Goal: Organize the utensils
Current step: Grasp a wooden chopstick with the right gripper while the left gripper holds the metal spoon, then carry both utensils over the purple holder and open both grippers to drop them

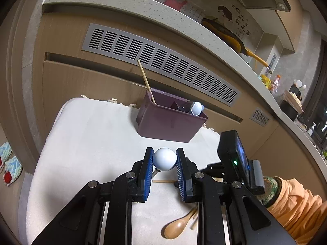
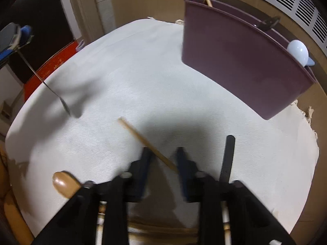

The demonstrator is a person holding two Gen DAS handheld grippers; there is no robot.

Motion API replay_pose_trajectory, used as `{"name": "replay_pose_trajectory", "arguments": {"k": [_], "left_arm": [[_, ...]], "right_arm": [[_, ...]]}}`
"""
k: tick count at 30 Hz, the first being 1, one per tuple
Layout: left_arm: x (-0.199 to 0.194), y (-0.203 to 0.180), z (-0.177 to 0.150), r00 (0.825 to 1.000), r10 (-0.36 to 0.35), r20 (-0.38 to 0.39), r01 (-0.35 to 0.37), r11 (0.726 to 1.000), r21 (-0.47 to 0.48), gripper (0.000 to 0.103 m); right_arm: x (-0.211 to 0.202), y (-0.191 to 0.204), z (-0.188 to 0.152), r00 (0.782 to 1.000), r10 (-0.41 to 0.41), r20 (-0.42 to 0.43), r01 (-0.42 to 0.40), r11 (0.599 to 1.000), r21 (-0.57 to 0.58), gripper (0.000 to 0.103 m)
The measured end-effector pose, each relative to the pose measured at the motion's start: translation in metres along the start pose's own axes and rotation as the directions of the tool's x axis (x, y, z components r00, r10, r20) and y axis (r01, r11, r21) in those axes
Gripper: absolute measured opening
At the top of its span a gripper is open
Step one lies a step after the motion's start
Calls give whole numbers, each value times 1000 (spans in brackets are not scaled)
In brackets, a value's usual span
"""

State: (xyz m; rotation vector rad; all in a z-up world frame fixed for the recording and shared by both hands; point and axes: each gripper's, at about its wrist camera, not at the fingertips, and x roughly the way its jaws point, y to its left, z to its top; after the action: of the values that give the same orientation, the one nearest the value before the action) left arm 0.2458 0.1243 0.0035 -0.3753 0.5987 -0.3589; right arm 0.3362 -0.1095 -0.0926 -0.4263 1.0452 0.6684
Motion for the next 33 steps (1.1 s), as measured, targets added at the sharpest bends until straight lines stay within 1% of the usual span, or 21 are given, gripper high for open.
{"name": "replay_pose_trajectory", "arguments": {"k": [2, 3, 4, 8, 13, 15, 18, 21, 24, 25, 26, 29, 30, 32, 33], "left_arm": [[-1, 0, 0, 1000, -3, 0, 3, 1000, -2, 23], [-1, -2, 0, 1000, -2, 0, 2, 1000, -2, 23], [-1, 0, 0, 1000, -4, 0, 4, 1000, 1, 23], [-3, -3, -1, 1000, 1, -1, -1, 1000, 5, 23], [-6, -18, -4, 1000, -3, -9, 3, 1000, 26, 23], [-9, -27, -4, 1000, -6, -9, 6, 999, 45, 23], [-16, -44, -1, 1000, -14, -4, 15, 997, 78, 23], [-23, -60, 6, 1000, -25, 13, 23, 994, 107, 23], [-30, -84, 21, 998, -50, 43, 43, 988, 151, 23], [-33, -93, 29, 997, -54, 60, 43, 984, 173, 23], [-35, -101, 37, 995, -57, 76, 42, 981, 192, 23], [-39, -129, 72, 987, -76, 139, 37, 964, 264, 23], [-40, -136, 85, 984, -84, 155, 38, 959, 280, 23], [-39, -146, 111, 977, -109, 181, 53, 956, 290, 23], [-39, -150, 122, 973, -117, 197, 55, 954, 294, 23]], "right_arm": [[-4, 6, -4, 1000, -12, -4, 12, 1000, -5, 13], [-9, 9, -7, 1000, -16, 2, 16, 1000, -2, 7], [-15, 10, -9, 1000, -12, 12, 12, 1000, 8, 5], [-54, 7, -18, 995, 28, 100, -36, 996, 78, 4], [-90, -2, -33, 982, 84, 167, -111, 981, 156, 4], [-100, -4, -35, 977, 72, 202, -109, 977, 181, 4], [-123, -8, -40, 958, 44, 282, -105, 973, 204, 4], [-156, -11, -45, 928, 4, 372, -89, 973, 212, 4], [-191, -14, -43, 885, -41, 464, -72, 972, 223, 4], [-206, -14, -40, 864, -64, 500, -60, 972, 228, 4], [-217, -15, -38, 847, -88, 525, -45, 971, 235, 4], [-253, -24, -22, 785, -161, 599, -1, 965, 261, 4], [-263, -28, -16, 764, -189, 617, 15, 961, 275, 4], [-288, -37, -3, 713, -247, 656, 47, 951, 307, 4], [-296, -41, 3, 695, -265, 668, 58, 947, 316, 4]]}}
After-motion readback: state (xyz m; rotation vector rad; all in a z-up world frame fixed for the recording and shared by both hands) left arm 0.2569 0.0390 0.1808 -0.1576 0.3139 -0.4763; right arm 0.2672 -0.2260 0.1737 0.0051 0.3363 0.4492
